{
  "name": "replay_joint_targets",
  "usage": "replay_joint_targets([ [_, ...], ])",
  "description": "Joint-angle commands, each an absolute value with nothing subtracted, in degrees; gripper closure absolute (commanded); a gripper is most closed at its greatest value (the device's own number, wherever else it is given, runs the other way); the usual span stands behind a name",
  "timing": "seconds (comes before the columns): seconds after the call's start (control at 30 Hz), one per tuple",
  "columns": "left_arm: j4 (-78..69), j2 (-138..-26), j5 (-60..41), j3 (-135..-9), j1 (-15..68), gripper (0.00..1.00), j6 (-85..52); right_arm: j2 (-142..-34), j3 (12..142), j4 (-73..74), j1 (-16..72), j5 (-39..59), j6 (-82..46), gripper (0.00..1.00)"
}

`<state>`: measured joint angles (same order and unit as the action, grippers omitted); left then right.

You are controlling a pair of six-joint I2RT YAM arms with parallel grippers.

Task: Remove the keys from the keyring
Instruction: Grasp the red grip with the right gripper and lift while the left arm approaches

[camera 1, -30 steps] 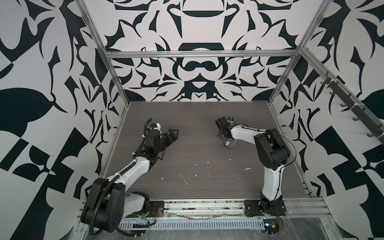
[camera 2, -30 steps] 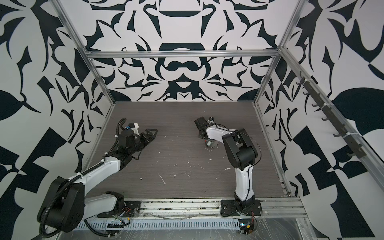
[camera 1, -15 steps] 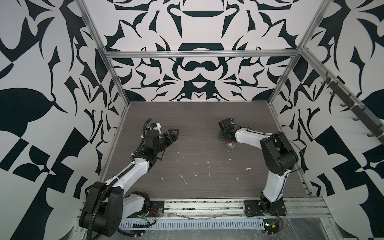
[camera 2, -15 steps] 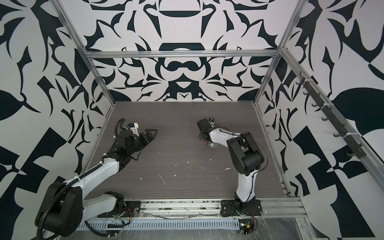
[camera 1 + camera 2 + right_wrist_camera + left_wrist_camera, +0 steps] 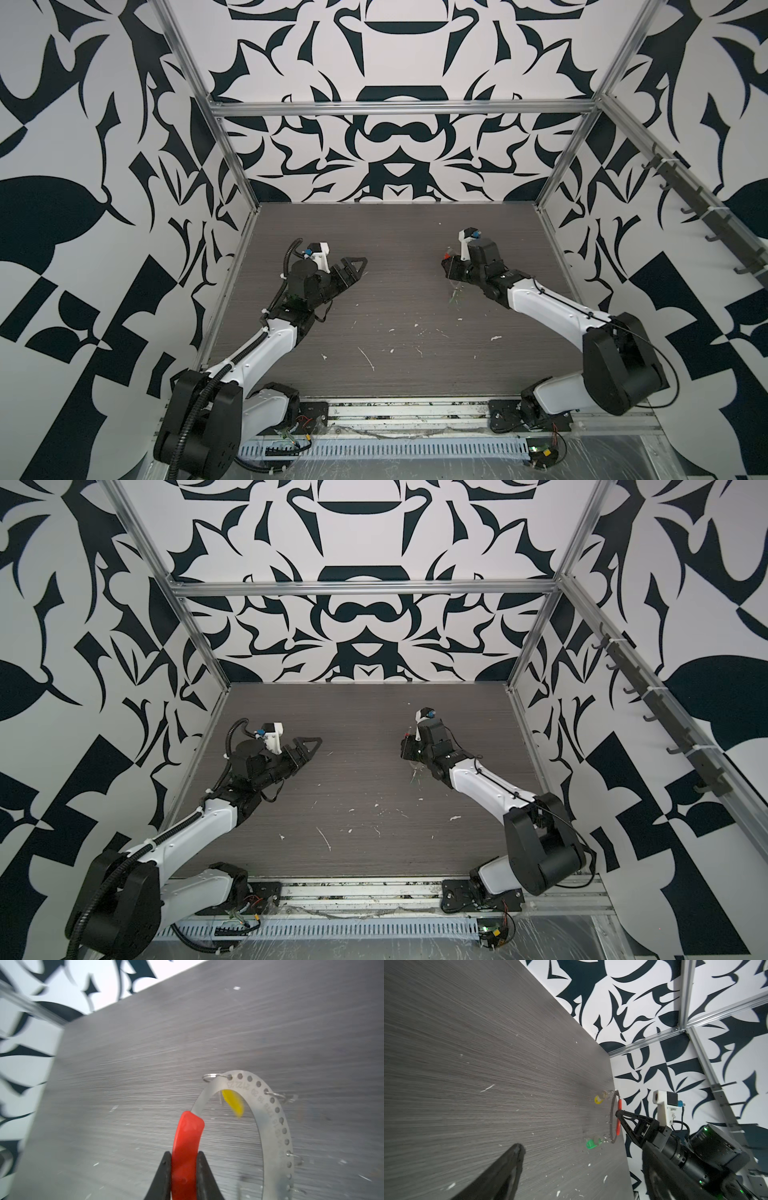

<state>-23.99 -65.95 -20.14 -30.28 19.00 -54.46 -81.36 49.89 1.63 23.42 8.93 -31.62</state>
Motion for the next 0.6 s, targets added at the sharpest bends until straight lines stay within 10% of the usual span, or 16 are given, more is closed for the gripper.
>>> replay_joint_targets([
  [0.0,-29.9,-66.8,-26.7,-30.2,19.4,0.11,-55.2,-78.6,50.1,6.8,23.2,21.5,-30.5,0.92],
  [0.57,-35.1,-72.5,-30.8,-35.6,26.5,0.24,-54.6,-78.4,48.4,20.3,23.3,43.5,-38.6,0.92],
])
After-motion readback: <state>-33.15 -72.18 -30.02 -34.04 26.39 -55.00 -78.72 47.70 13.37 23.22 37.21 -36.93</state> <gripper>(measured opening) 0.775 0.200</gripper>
